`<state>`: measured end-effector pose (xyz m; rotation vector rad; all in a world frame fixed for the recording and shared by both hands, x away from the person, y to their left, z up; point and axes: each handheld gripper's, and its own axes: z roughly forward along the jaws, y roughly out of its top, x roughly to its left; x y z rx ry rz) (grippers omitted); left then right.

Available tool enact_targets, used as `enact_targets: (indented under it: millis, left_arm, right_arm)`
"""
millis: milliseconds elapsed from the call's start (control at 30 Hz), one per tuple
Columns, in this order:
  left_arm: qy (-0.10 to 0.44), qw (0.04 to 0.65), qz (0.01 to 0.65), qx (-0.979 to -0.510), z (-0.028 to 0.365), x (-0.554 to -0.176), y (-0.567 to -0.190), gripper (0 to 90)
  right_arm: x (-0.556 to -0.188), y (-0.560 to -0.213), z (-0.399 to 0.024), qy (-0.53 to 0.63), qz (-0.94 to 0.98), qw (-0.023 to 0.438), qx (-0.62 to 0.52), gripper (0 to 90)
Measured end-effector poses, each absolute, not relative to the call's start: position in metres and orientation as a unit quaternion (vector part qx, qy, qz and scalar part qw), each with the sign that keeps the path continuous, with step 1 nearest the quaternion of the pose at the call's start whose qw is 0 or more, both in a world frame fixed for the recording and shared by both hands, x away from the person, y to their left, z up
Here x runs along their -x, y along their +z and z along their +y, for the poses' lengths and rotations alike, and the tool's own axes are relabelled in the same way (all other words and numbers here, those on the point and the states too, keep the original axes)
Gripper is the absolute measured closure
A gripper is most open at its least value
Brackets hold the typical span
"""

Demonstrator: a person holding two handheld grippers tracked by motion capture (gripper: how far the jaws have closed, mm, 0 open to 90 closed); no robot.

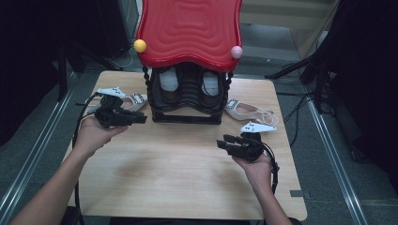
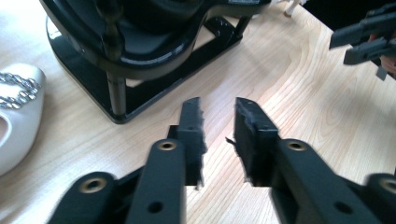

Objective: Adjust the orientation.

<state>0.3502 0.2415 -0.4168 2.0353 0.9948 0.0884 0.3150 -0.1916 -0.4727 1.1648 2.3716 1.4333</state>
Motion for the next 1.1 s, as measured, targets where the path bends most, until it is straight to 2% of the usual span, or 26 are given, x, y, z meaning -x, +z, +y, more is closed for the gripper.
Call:
enact_targets:
  millis: [100, 233, 533, 767, 800, 1100]
  left_arm:
    - [0.032, 0.420, 0.403, -0.812, 0.243, -0.350, -0.427, 75.4]
    - [0.038, 0.412, 0.413, -0.812, 0.246, -0.352, -0.441, 77.6]
    - [0.053, 0.392, 0.427, -0.813, 0.260, -0.362, -0.471, 90.0]
    - [0.059, 0.402, 0.442, -0.800, 0.274, -0.380, -0.488, 90.0]
    - [0.066, 0.401, 0.442, -0.800, 0.275, -0.383, -0.490, 90.0]
    - [0.079, 0.394, 0.462, -0.791, 0.282, -0.414, -0.509, 90.0]
  right_arm:
    - [-0.314, -0.476, -0.193, 0.482, 0.787, 0.076, -0.377, 57.8]
    - [-0.316, -0.478, -0.195, 0.477, 0.785, 0.061, -0.389, 60.5]
    - [-0.314, -0.482, -0.192, 0.458, 0.792, 0.079, -0.396, 62.1]
    - [-0.312, -0.482, -0.193, 0.461, 0.788, 0.086, -0.399, 63.0]
    - [-0.311, -0.482, -0.193, 0.462, 0.785, 0.099, -0.400, 62.9]
    - [-0.307, -0.486, -0.198, 0.457, 0.781, 0.083, -0.418, 62.3]
